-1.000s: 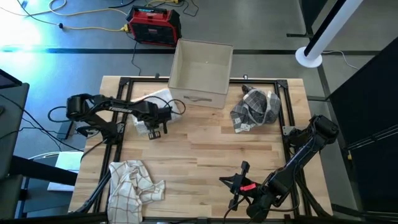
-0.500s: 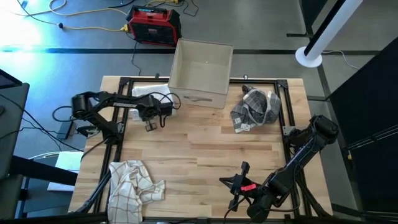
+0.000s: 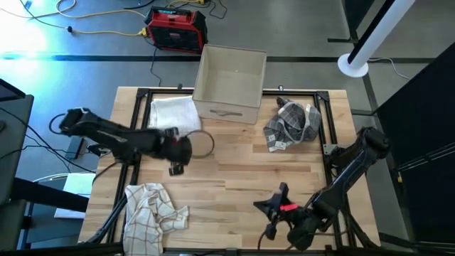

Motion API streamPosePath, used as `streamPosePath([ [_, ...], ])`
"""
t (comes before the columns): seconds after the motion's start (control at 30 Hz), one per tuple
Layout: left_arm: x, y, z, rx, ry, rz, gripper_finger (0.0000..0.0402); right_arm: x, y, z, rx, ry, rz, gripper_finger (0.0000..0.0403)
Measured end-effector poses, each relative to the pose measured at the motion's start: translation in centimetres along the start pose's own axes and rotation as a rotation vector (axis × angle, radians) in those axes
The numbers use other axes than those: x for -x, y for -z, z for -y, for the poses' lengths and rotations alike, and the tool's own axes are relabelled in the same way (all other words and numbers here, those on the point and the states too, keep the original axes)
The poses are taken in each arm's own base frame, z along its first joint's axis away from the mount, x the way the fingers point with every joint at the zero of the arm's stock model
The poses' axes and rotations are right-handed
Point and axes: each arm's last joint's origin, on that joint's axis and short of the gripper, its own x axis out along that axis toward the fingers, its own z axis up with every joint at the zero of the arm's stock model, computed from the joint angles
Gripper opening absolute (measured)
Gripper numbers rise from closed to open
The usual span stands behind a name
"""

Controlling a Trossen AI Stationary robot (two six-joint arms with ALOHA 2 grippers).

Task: Fold towel
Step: Fold the gray towel

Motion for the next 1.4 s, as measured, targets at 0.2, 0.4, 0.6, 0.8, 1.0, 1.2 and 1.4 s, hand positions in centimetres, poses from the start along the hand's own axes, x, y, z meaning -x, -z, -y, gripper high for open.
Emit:
streamPosePath([
  [0.2, 3.4, -0.8, 4.5, -0.260, 0.123, 0.463, 0.0000, 2.3, -4.3, 4.6, -0.094, 0.105, -0.055, 0.0000],
  [0.4, 2.0, -0.2, 7.5, -0.425, 0.342, 0.710, 0.0000, 4.4, -7.2, 11.5, -0.106, 0.360, -0.231, 0.0000],
  [0.6, -1.6, 1.0, 7.0, -0.366, 0.412, 0.731, 0.0000, 5.3, -8.7, 16.9, -0.179, 0.653, -0.433, 0.0000],
  [0.8, -4.4, 0.8, 4.3, -0.208, 0.490, 0.746, 0.0000, 3.2, -8.7, 21.3, -0.190, 0.700, -0.658, 0.0045],
  [1.0, -6.1, -0.1, 1.6, -0.105, 0.472, 0.725, 0.0000, 0.7, -6.5, 26.0, -0.219, 0.686, -0.743, 0.0156],
  [1.2, -7.1, -0.5, 0.6, -0.063, 0.436, 0.718, 0.0000, -2.6, -4.6, 29.2, -0.145, 0.634, -0.675, 0.0234],
  [1.4, -8.2, -1.1, 1.0, -0.055, 0.432, 0.735, 0.0000, -5.2, -3.1, 31.7, -0.073, 0.642, -0.600, 0.0234],
])
